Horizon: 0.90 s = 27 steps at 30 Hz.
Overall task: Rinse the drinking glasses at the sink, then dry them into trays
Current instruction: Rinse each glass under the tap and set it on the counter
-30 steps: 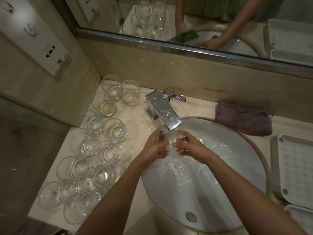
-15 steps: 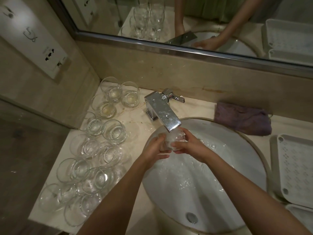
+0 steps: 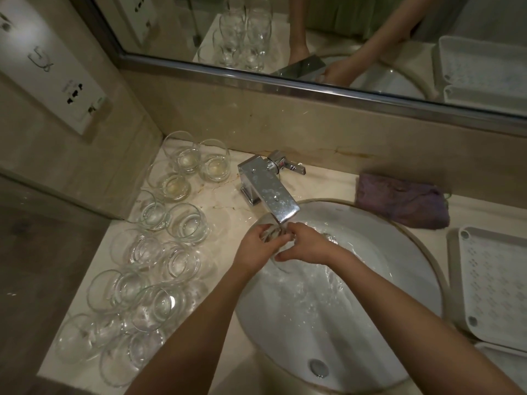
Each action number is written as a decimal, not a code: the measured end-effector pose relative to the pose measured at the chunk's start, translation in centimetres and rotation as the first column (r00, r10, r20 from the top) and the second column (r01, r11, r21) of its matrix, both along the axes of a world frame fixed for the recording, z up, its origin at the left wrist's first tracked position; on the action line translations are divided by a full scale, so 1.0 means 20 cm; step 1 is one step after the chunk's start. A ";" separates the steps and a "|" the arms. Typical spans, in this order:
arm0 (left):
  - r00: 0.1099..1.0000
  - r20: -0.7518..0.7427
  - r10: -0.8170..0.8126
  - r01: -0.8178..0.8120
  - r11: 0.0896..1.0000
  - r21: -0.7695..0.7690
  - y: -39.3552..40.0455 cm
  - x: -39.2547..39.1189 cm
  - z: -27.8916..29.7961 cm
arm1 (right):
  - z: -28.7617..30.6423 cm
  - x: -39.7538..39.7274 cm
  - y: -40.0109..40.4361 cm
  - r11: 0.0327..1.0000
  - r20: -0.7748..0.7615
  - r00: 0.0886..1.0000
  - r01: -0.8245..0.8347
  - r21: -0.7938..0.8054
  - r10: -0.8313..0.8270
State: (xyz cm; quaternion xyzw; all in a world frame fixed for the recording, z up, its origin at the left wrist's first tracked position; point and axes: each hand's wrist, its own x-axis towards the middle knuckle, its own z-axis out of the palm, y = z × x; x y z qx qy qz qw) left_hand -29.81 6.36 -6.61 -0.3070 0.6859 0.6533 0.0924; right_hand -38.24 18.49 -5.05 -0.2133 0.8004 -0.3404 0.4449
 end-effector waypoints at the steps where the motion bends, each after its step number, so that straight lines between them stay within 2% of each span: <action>1: 1.000 -0.024 0.015 -0.015 1.000 0.021 0.00 0.00 0.00 | -0.02 0.00 0.00 1.000 -0.017 0.999 0.027 -0.004 -0.027; 4: 0.994 -0.005 0.109 -0.108 0.984 0.139 -0.02 0.02 -0.01 | -0.04 0.01 0.01 0.967 0.092 0.964 0.253 -0.013 -0.251; 7: 0.995 -0.028 0.094 -0.090 0.989 0.117 -0.04 0.05 0.00 | -0.07 0.03 0.03 0.845 0.352 0.797 0.534 -0.028 -0.491; 11: 0.995 -0.076 -0.060 0.062 0.998 0.027 -0.04 0.07 -0.03 | -0.12 0.06 0.06 0.661 0.594 0.553 0.749 -0.047 -0.585; 15: 0.983 -0.078 -0.167 0.158 0.981 -0.109 0.03 0.06 -0.07 | -0.13 0.11 0.07 0.594 0.646 0.445 0.805 0.015 -0.620; 17: 0.985 -0.093 -0.144 0.136 0.987 -0.086 0.03 0.05 -0.09 | -0.11 0.11 0.08 0.615 0.643 0.458 0.788 0.027 -0.614; 19: 0.991 -0.090 -0.096 0.095 0.995 -0.008 0.02 0.04 -0.07 | -0.09 0.09 0.12 0.696 0.598 0.550 0.717 0.020 -0.583; 22: 0.999 -0.001 -0.046 0.046 0.981 0.189 -0.01 0.04 -0.05 | -0.08 0.05 0.17 0.796 0.529 0.685 0.604 -0.028 -0.501; 25: 0.996 0.058 -0.064 0.045 0.959 0.281 -0.01 0.04 -0.05 | -0.07 0.01 0.17 0.813 0.553 0.715 0.572 -0.111 -0.428; 27: 0.997 0.057 -0.046 0.026 0.951 0.309 0.00 0.04 -0.04 | -0.08 0.00 0.16 0.799 0.518 0.726 0.588 -0.126 -0.452</action>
